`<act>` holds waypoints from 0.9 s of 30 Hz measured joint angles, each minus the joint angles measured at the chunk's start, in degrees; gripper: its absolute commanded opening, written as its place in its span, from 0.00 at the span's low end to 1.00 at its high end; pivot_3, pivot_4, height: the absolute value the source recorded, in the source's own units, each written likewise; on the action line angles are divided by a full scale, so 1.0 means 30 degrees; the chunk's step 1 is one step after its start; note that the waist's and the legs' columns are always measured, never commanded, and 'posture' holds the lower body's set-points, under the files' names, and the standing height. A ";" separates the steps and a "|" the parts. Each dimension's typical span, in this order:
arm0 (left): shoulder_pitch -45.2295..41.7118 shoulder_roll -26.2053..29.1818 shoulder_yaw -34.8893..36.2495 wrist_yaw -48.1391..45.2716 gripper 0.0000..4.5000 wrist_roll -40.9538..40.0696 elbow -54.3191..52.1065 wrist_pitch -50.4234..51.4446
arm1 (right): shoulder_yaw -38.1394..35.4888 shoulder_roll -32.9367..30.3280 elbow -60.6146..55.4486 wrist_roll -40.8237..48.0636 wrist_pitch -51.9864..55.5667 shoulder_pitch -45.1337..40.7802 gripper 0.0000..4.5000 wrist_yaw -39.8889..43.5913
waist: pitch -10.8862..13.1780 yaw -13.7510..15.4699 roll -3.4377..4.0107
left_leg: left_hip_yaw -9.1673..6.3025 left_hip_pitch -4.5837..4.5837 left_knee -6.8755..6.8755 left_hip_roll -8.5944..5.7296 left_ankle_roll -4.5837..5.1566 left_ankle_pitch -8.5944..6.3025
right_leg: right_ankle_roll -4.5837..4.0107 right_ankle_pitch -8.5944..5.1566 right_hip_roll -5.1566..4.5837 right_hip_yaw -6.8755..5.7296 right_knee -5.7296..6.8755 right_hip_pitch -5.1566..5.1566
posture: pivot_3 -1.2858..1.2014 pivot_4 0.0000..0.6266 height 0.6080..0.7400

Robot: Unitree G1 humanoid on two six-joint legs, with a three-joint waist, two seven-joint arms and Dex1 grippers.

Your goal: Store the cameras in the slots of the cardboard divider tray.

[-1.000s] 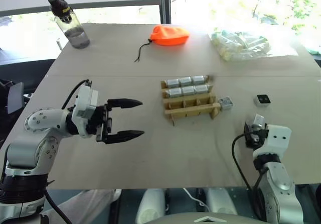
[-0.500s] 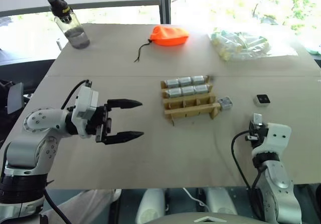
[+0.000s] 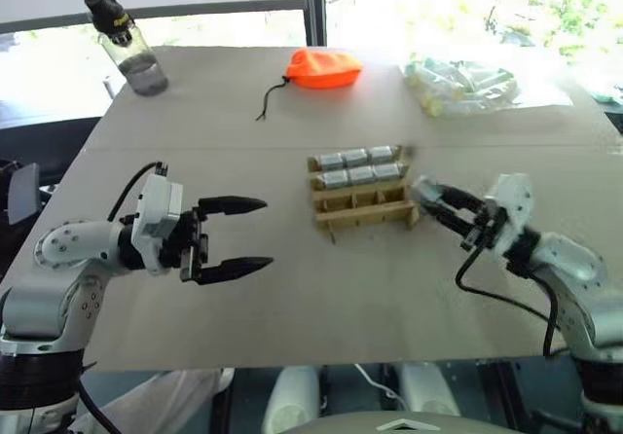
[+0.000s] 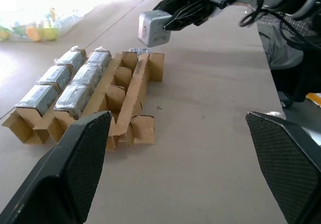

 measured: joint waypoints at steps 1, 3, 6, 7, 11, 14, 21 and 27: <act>0.0260 -0.0048 0.0180 0.0133 0.99 -0.0005 -0.0141 0.0001 | 0.0510 0.0032 0.1041 -0.0108 -0.0554 -0.1047 0.16 0.1278 | -0.0002 0.0123 -0.0018 | -0.0029 -0.0017 -0.0004 0.0006 -0.0008 0.0004 | -0.0004 0.0001 0.0003 -0.0025 0.0004 -0.0002 | 0.52 0.24 0.89; 0.0701 -0.0127 0.0537 0.0514 0.99 -0.0023 -0.0347 0.0008 | 0.1588 0.0505 0.3641 -0.0431 -0.1551 -0.3164 0.16 0.3546 | 0.0007 0.0204 -0.0025 | -0.0046 -0.0049 0.0000 0.0004 -0.0087 0.0049 | -0.0008 0.0003 -0.0004 -0.0057 -0.0002 -0.0009 | 0.52 0.24 0.89; 0.1342 -0.0396 0.1030 0.1190 0.99 -0.0086 -0.1062 0.0019 | 0.2780 0.1734 0.8416 -0.1113 -0.3651 -0.6630 0.16 0.7048 | 0.0030 0.0103 -0.0029 | -0.0020 -0.0066 0.0005 -0.0011 -0.0084 0.0047 | -0.0002 0.0010 -0.0028 -0.0052 -0.0019 -0.0014 | 0.52 0.24 0.89; 0.1622 -0.0463 0.1190 0.1370 0.99 -0.0123 -0.1319 0.0019 | 0.2986 0.2089 0.9847 -0.1340 -0.4418 -0.7593 0.16 0.7963 | 0.0031 0.0120 -0.0034 | -0.0022 -0.0069 0.0006 -0.0010 -0.0081 0.0045 | -0.0001 0.0010 -0.0033 -0.0058 -0.0027 -0.0011 | 0.52 0.24 0.89; 0.2696 -0.0739 0.1789 0.2110 0.99 -0.0223 -0.1967 0.0046 | 0.3232 0.3866 1.5063 -0.2170 -0.7303 -1.0247 0.16 0.9680 | 0.0037 0.0128 -0.0038 | -0.0046 -0.0084 0.0011 -0.0013 -0.0085 0.0045 | -0.0001 0.0011 -0.0058 -0.0095 -0.0025 -0.0012 | 0.52 0.24 0.89; 0.3478 -0.0850 0.2304 0.2573 0.99 -0.0379 -0.2476 0.0059 | 0.3668 0.5022 1.8754 -0.2586 -0.9051 -1.1988 0.16 0.9817 | 0.0051 0.0057 -0.0021 | -0.0045 -0.0071 0.0013 -0.0011 -0.0093 0.0049 | -0.0005 0.0011 -0.0065 -0.0094 0.0005 -0.0013 | 0.52 0.24 0.89; 0.4135 -0.0864 0.2691 0.2895 0.99 -0.0399 -0.2789 0.0051 | 0.4105 0.5811 2.2506 -0.3494 -1.1321 -1.3402 0.16 0.9892 | 0.0054 0.0035 -0.0015 | -0.0048 -0.0060 0.0020 -0.0016 -0.0102 0.0052 | -0.0008 0.0011 -0.0087 -0.0099 0.0021 -0.0005 | 0.52 0.24 0.89; 0.4345 -0.0863 0.2877 0.2931 0.99 -0.0396 -0.2789 0.0028 | 0.4241 0.6388 2.4523 -0.4470 -1.3014 -1.3946 0.16 0.9925 | 0.0061 -0.0017 -0.0003 | -0.0043 -0.0058 0.0018 -0.0015 -0.0106 0.0052 | -0.0008 0.0011 -0.0100 -0.0102 0.0026 -0.0007 | 0.52 0.24 0.89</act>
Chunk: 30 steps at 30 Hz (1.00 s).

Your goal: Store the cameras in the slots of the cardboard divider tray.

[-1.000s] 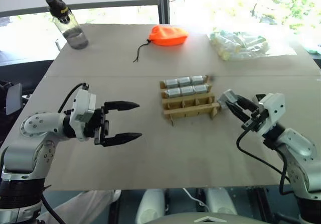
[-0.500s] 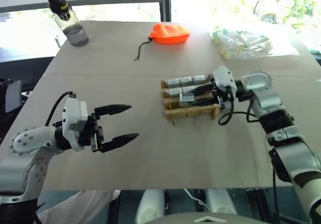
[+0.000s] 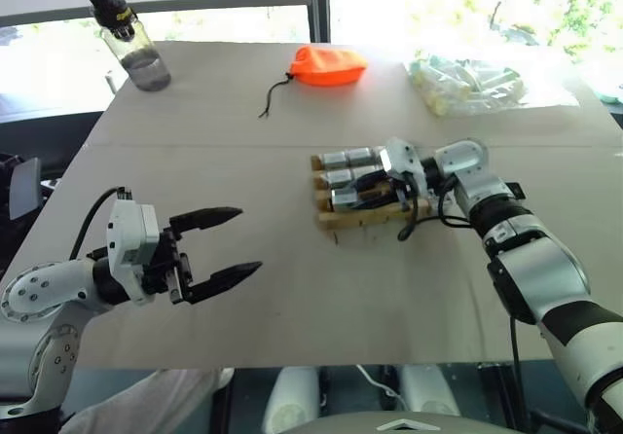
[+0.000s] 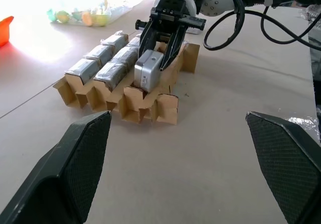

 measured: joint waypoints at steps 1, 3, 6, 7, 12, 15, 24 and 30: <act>0.0040 0.0001 0.0016 0.0005 0.99 -0.0001 -0.0001 0.0000 | -0.0054 0.0091 0.0169 -0.0200 -0.0349 -0.0112 0.16 0.0005 | 0.0000 -0.0004 0.0000 | -0.0002 0.0000 0.0000 0.0000 -0.0001 0.0000 | 0.0000 0.0000 -0.0004 -0.0002 0.0000 0.0000 | 0.52 0.24 0.89; 0.0153 0.0002 0.0130 0.0004 0.99 -0.0003 -0.0003 0.0001 | -0.0195 0.0231 0.0572 -0.0496 -0.0728 -0.0320 0.16 0.0010 | 0.0000 -0.0002 0.0000 | -0.0004 0.0000 0.0000 0.0000 -0.0002 0.0000 | -0.0001 0.0000 -0.0006 -0.0004 0.0001 0.0000 | 0.52 0.24 0.89; 0.0356 0.0008 0.0397 0.0004 0.99 -0.0004 -0.0006 0.0001 | -0.0636 0.0427 0.1004 -0.0842 -0.1126 -0.0373 0.16 0.0011 | 0.0001 -0.0002 0.0003 | -0.0003 0.0001 0.0000 -0.0002 -0.0003 0.0000 | -0.0001 0.0000 -0.0039 -0.0005 0.0000 0.0001 | 0.52 0.24 0.89; 0.0390 0.0007 0.0398 0.0004 0.99 -0.0003 -0.0006 0.0001 | -0.0733 0.0447 0.1077 -0.0910 -0.1166 -0.0373 0.16 0.0011 | 0.0001 -0.0005 0.0002 | -0.0002 0.0002 0.0000 -0.0002 -0.0004 0.0000 | -0.0001 0.0000 -0.0046 -0.0004 0.0001 0.0001 | 0.52 0.24 0.89; 0.0447 0.0007 0.0410 0.0064 0.99 -0.0003 -0.0120 0.0001 | -0.1241 0.0556 0.1465 -0.1550 -0.1662 -0.0385 0.16 -0.0051 | 0.0001 -0.0008 0.0002 | -0.0001 0.0006 0.0000 -0.0004 -0.0005 0.0001 | -0.0001 0.0000 -0.0062 -0.0005 0.0004 0.0002 | 0.52 0.24 0.89; 0.0536 0.0007 0.0437 0.0118 0.99 -0.0003 -0.0451 0.0002 | -0.1427 0.0555 0.1616 -0.2118 -0.2052 -0.0435 0.16 -0.0252 | 0.0001 -0.0006 0.0003 | -0.0001 0.0008 0.0000 -0.0004 -0.0006 0.0001 | -0.0001 0.0000 -0.0068 -0.0005 0.0003 0.0004 | 0.52 0.24 0.89; 0.0794 0.0001 0.0448 0.0442 0.99 -0.0003 -0.0698 0.0003 | -0.1939 0.0567 0.1966 -0.3079 -0.1272 -0.0648 0.39 -0.0251 | 0.0001 0.0019 0.0004 | -0.0009 -0.0003 -0.0006 -0.0014 -0.0009 -0.0001 | -0.0001 -0.0001 -0.0069 -0.0006 -0.0007 0.0005 | 0.52 0.24 0.89; 0.0862 -0.0006 0.0447 0.0469 0.99 -0.0008 -0.0752 0.0004 | -0.1948 0.0643 0.2138 -0.3602 -0.0752 -0.0686 0.79 -0.0104 | 0.0005 -0.0031 0.0008 | -0.0007 0.0003 -0.0005 -0.0012 -0.0011 -0.0001 | -0.0002 0.0000 -0.0068 -0.0007 0.0003 0.0004 | 0.52 0.24 0.89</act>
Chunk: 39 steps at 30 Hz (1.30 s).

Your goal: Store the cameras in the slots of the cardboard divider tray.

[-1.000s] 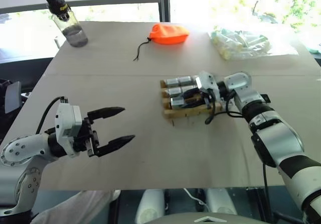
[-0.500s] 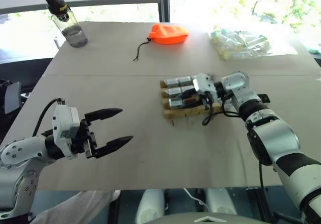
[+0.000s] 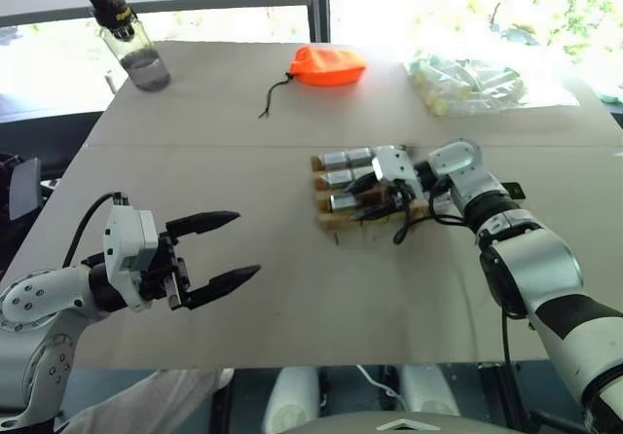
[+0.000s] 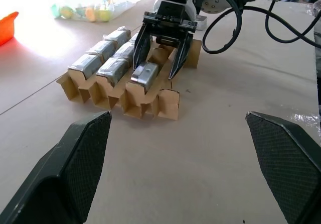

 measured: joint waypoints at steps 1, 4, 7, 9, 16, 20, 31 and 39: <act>0.0079 0.0000 0.0000 -0.0004 0.99 -0.0002 -0.0011 0.0001 | -0.0055 0.0005 0.0000 0.0010 0.0030 0.0000 0.89 0.0005 | 0.0000 -0.0010 0.0001 | 0.0002 0.0005 0.0000 0.0001 -0.0001 0.0001 | 0.0000 0.0000 0.0001 0.0000 0.0002 0.0000 | 0.52 0.24 0.89; 0.0029 -0.0005 -0.0025 -0.0007 0.99 -0.0002 -0.0009 0.0007 | -0.0422 -0.0246 -0.0210 0.0287 0.0349 0.0002 0.89 0.0138 | 0.0002 0.0019 0.0004 | -0.0010 -0.0002 0.0000 0.0000 -0.0005 0.0003 | 0.0000 0.0000 0.0003 -0.0001 0.0002 0.0001 | 0.52 0.24 0.89; -0.0416 -0.0005 -0.0153 -0.0021 0.99 -0.0005 -0.0008 0.0008 | -0.0610 -0.1126 -0.1944 0.1808 0.1140 0.0232 0.89 0.0225 | 0.0003 0.0071 0.0006 | -0.0015 -0.0013 0.0004 -0.0006 -0.0004 0.0003 | 0.0002 0.0001 -0.0005 0.0004 -0.0006 0.0001 | 0.52 0.24 0.89; -0.0724 -0.0005 -0.0324 -0.0046 0.99 -0.0006 0.0010 0.0016 | -0.0594 -0.2092 -0.4630 0.3361 0.2319 0.1181 0.89 0.0250 | 0.0000 0.0091 0.0000 | -0.0032 -0.0019 0.0002 -0.0007 -0.0004 0.0002 | 0.0002 0.0001 -0.0042 0.0003 -0.0015 0.0008 | 0.52 0.24 0.89; -0.2603 -0.0057 -0.1780 -0.0514 0.99 -0.0006 0.0805 0.0139 | -0.1941 -0.5915 -1.6732 0.7199 0.9421 0.8522 0.89 -0.0912 | 0.0014 0.0310 0.0025 | -0.0090 -0.0057 0.0006 -0.0028 -0.0003 0.0002 | 0.0006 0.0001 -0.0090 -0.0094 -0.0016 0.0012 | 0.52 0.24 0.89; -0.4168 -0.0393 -0.2887 -0.0690 0.99 0.0048 0.1877 0.0155 | -0.4408 -0.7588 -2.1096 0.7745 1.2350 1.2808 0.89 -0.4417 | 0.0010 0.0372 0.0019 | -0.0075 -0.0036 0.0025 -0.0036 -0.0002 0.0002 | 0.0011 0.0002 -0.0078 -0.0132 -0.0009 0.0028 | 0.52 0.24 0.89; -0.9170 -0.2003 -0.6311 -0.1541 0.99 0.1150 0.4940 -0.0314 | -0.8593 -0.5044 -2.7799 0.6132 1.5807 1.9215 0.89 -1.7595 | 0.0005 0.0260 0.0004 | 0.0016 0.0019 0.0014 0.0000 -0.0008 0.0006 | 0.0021 -0.0004 0.0111 0.0025 0.0003 0.0026 | 0.52 0.24 0.89; -1.0631 -0.2116 -0.6872 -0.2280 0.99 0.1556 0.6015 -0.0532 | -0.8661 -0.2632 -2.5990 0.3014 1.4447 1.9805 0.89 -2.3567 | 0.0003 0.0154 0.0001 | 0.0053 0.0033 0.0014 0.0003 -0.0007 0.0006 | 0.0025 -0.0007 0.0134 0.0078 -0.0002 0.0021 | 0.52 0.24 0.89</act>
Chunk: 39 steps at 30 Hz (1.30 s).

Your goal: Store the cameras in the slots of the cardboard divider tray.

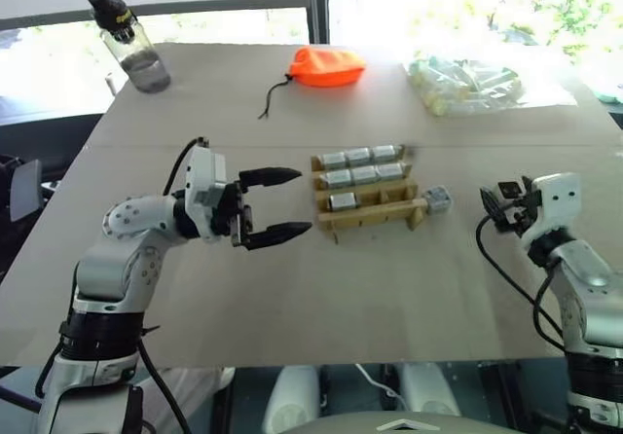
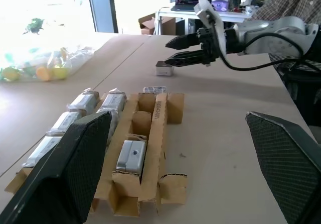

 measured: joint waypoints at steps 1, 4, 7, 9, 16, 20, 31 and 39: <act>-0.0002 0.0015 0.0008 -0.0038 0.99 0.0001 0.0002 -0.0001 | -0.0007 0.0110 0.0545 -0.0123 -0.0208 -0.0084 0.89 -0.0391 | 0.0001 0.0001 0.0002 | 0.0000 0.0001 -0.0002 0.0001 0.0000 0.0000 | 0.0000 0.0000 0.0001 0.0003 0.0000 0.0000 | 0.52 0.24 0.89; 0.0011 0.0017 0.0008 -0.0067 0.99 0.0007 0.0002 -0.0001 | -0.0024 0.0241 0.1753 -0.0218 -0.0403 -0.0455 0.89 -0.1000 | 0.0001 -0.0008 0.0001 | 0.0010 0.0002 -0.0001 0.0003 0.0000 0.0000 | -0.0001 0.0001 0.0003 0.0020 0.0000 -0.0001 | 0.52 0.24 0.89; 0.0061 0.0030 0.0018 -0.0049 0.99 0.0024 -0.0002 -0.0002 | -0.0060 0.0398 0.3068 -0.0062 -0.0569 -0.1109 0.89 -0.1298 | 0.0000 -0.0015 0.0000 | 0.0012 0.0004 -0.0001 0.0003 0.0001 0.0000 | -0.0001 0.0001 0.0004 0.0024 0.0000 -0.0001 | 0.52 0.24 0.89; 0.0159 0.0051 0.0059 0.0005 0.99 0.0041 -0.0015 -0.0006 | -0.0110 0.0399 0.3853 0.0055 -0.0794 -0.1491 0.89 -0.1351 | 0.0000 -0.0015 0.0000 | 0.0010 0.0002 -0.0001 0.0004 0.0002 0.0000 | -0.0001 0.0001 0.0005 0.0022 -0.0001 -0.0001 | 0.52 0.24 0.89; 0.0784 0.0201 0.0353 0.0206 0.99 0.0035 -0.0614 -0.0003 | -0.0372 0.0538 0.5427 0.1116 -0.1089 -0.2326 0.71 -0.1191 | 0.0000 -0.0008 0.0000 | 0.0005 -0.0003 -0.0001 0.0006 0.0002 0.0000 | -0.0002 0.0002 0.0001 0.0029 -0.0003 -0.0001 | 0.52 0.24 0.89; 0.1127 0.0336 0.0842 0.0418 0.99 -0.0024 -0.0774 0.0061 | -0.0483 0.0534 0.5598 0.1505 -0.1468 -0.2360 0.42 -0.1106 | 0.0000 -0.0016 0.0001 | 0.0006 0.0004 -0.0001 0.0007 0.0002 0.0000 | -0.0002 0.0002 0.0003 0.0036 0.0003 -0.0001 | 0.52 0.24 0.89; -0.0678 -0.0587 0.0080 0.2245 0.99 0.0111 -0.0692 0.1490 | 0.3656 -0.2530 0.2701 -0.0132 -0.5445 -0.2336 0.42 0.4890 | -0.0001 0.0008 -0.0003 | 0.0005 0.0012 0.0000 0.0003 0.0006 -0.0001 | 0.0002 0.0002 0.0009 0.0034 0.0001 0.0002 | 0.52 0.24 0.89; -0.4189 -0.2168 -0.2627 0.3871 0.99 0.1588 0.1967 0.4119 | 0.8291 -0.5200 0.4818 -0.4932 -1.3221 -0.7469 0.42 0.8364 | 0.0017 -0.0006 -0.0028 | 0.0011 -0.0013 0.0018 -0.0009 0.0008 0.0003 | 0.0003 0.0004 0.0021 0.0025 -0.0003 -0.0019 | 0.52 0.24 0.89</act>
